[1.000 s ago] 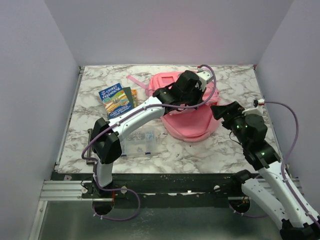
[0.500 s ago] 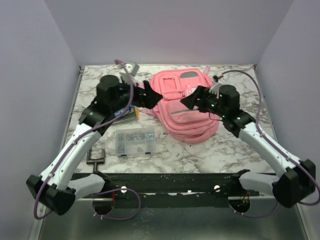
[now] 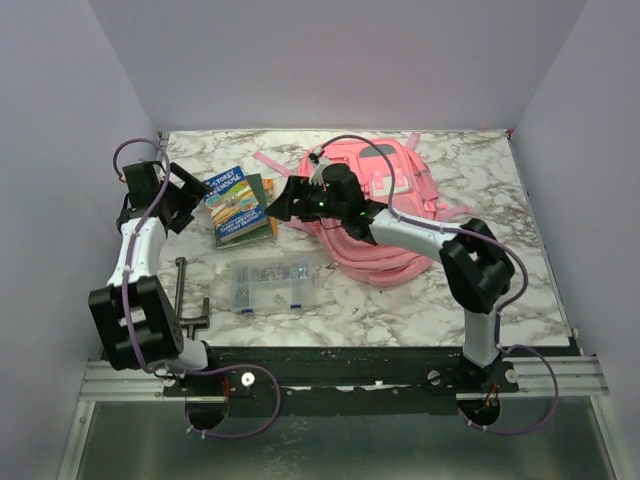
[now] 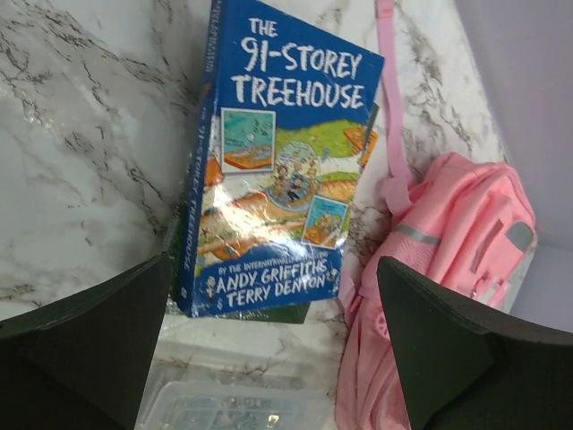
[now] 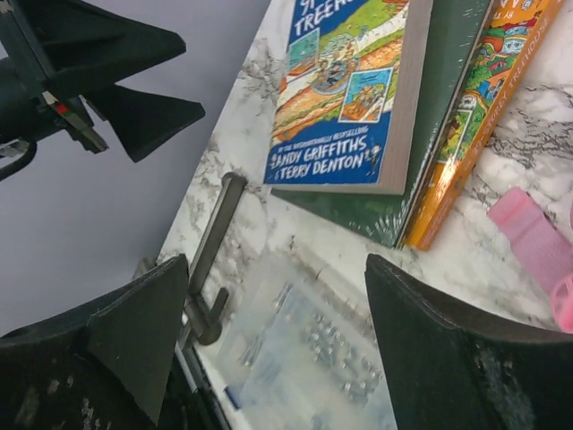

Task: Pack the student bag
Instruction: Pick up the book from the center of the board.

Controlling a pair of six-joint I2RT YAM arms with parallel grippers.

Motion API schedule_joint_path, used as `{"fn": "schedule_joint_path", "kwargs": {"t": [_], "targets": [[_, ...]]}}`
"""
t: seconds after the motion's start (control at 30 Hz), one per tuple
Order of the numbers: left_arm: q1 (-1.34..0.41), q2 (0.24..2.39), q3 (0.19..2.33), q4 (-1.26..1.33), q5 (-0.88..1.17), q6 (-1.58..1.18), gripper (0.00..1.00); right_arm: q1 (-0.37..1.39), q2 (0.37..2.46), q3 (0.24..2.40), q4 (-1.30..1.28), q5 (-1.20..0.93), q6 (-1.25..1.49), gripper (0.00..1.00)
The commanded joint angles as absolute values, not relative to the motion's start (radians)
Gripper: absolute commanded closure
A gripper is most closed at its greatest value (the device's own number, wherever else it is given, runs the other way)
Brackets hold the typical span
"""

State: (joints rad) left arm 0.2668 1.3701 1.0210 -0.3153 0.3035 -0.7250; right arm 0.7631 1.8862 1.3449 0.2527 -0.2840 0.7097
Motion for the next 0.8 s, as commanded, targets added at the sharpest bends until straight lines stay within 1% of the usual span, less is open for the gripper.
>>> {"fn": "schedule_joint_path", "kwargs": {"t": [0.0, 0.13, 0.2, 0.37, 0.47, 0.53, 0.7, 0.77], "targets": [[0.312, 1.532, 1.142, -0.292, 0.342, -0.677, 0.02, 0.782, 2.060, 1.493, 0.297, -0.304, 0.750, 0.18], [0.324, 1.670, 1.190, -0.284, 0.398, -0.634, 0.02, 0.793, 2.158, 1.562, 0.279, -0.274, 0.775, 0.20], [0.344, 1.736, 1.219, -0.253, 0.482, -0.665, 0.02, 0.793, 2.188, 1.583, 0.287, -0.270, 0.779, 0.21], [0.360, 1.849, 1.270, -0.178, 0.571, -0.677, 0.17, 0.795, 2.238, 1.628, 0.274, -0.273, 0.784, 0.23], [0.361, 1.878, 1.291, -0.134, 0.584, -0.686, 0.20, 0.795, 2.261, 1.637, 0.289, -0.281, 0.803, 0.26], [0.360, 1.912, 1.317, -0.135, 0.609, -0.686, 0.26, 0.796, 2.272, 1.641, 0.295, -0.285, 0.822, 0.26], [0.363, 2.020, 1.381, -0.139, 0.687, -0.736, 0.26, 0.801, 2.279, 1.658, 0.296, -0.284, 0.824, 0.27], [0.366, 2.029, 1.388, -0.140, 0.676, -0.727, 0.24, 0.802, 2.282, 1.681, 0.272, -0.281, 0.816, 0.27]]}}
